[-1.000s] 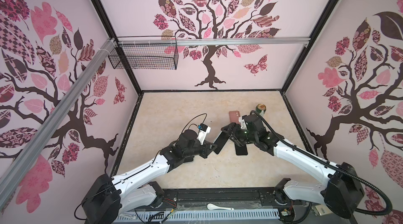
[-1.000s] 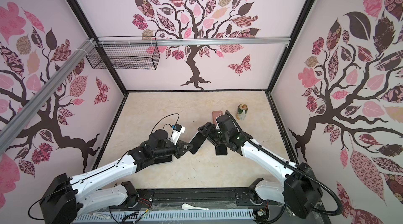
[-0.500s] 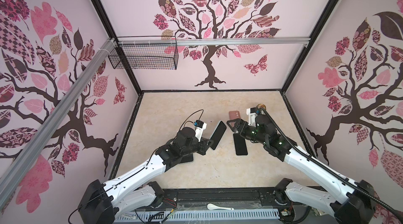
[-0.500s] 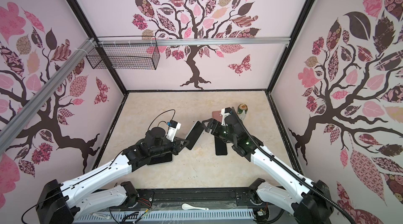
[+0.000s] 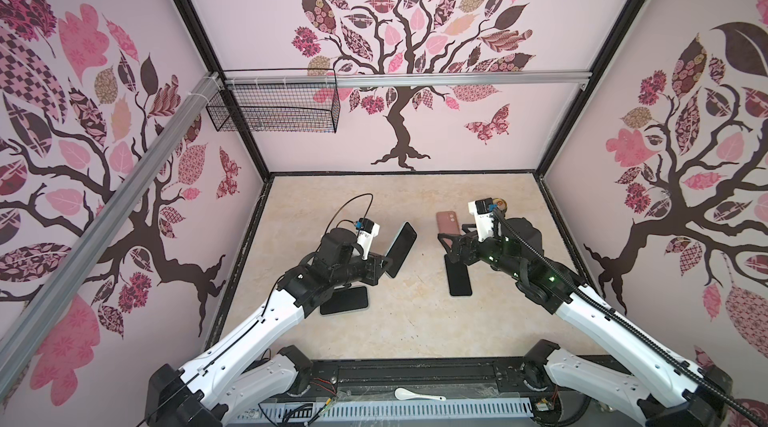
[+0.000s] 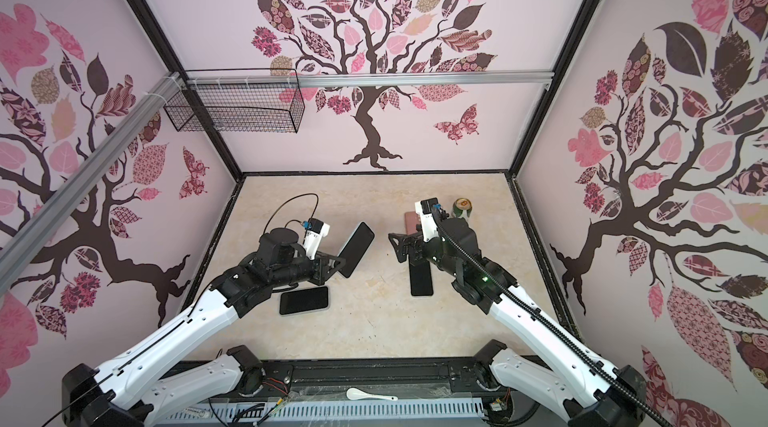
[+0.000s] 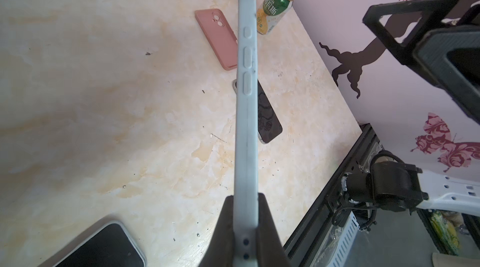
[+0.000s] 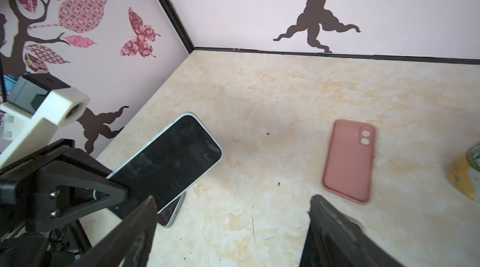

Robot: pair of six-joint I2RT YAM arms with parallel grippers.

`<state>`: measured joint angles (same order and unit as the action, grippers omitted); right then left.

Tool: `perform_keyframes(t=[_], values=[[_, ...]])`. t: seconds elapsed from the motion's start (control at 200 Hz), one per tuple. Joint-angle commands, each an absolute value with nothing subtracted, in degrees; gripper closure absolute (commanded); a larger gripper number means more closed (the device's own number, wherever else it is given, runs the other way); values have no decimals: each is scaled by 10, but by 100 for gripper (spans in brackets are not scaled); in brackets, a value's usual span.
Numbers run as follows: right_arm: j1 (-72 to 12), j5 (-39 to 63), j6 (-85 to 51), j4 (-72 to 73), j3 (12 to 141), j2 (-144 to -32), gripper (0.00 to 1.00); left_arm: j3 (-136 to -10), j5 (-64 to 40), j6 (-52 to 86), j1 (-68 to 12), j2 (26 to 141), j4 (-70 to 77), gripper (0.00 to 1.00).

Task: Take the phone out of the phone case
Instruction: Pass the phone, then remove the phone case from the phone.

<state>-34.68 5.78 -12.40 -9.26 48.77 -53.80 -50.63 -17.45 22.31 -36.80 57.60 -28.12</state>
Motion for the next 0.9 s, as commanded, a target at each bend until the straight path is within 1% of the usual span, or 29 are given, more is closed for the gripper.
perform_keyframes(t=[0.0,0.085,0.165,0.23,0.285,0.4,0.52,0.59,0.695,0.78,0.895], values=[[-344,94,-21,-131,492,-526,4,-560,-253,145,-366,570,-328,100],[-344,121,32,-152,491,-517,6,-568,-285,95,-366,560,-342,100],[-345,150,89,-183,495,-508,9,-586,-294,35,-365,558,-372,100],[-345,157,118,-210,500,-500,12,-611,-305,-14,-362,572,-409,100],[-344,160,135,-225,502,-497,13,-632,-322,-49,-352,591,-436,100],[-344,159,158,-258,512,-506,18,-656,-407,-97,-293,626,-458,100],[-345,180,196,-300,543,-549,17,-676,-494,-152,-222,659,-481,100],[-345,206,213,-308,553,-571,17,-692,-536,-201,-197,676,-510,100],[-345,267,241,-299,557,-585,17,-714,-546,-283,-193,690,-566,100],[-344,324,243,-281,558,-589,19,-723,-547,-343,-192,695,-607,100],[-344,351,258,-270,561,-600,23,-726,-535,-388,-192,694,-623,100]])
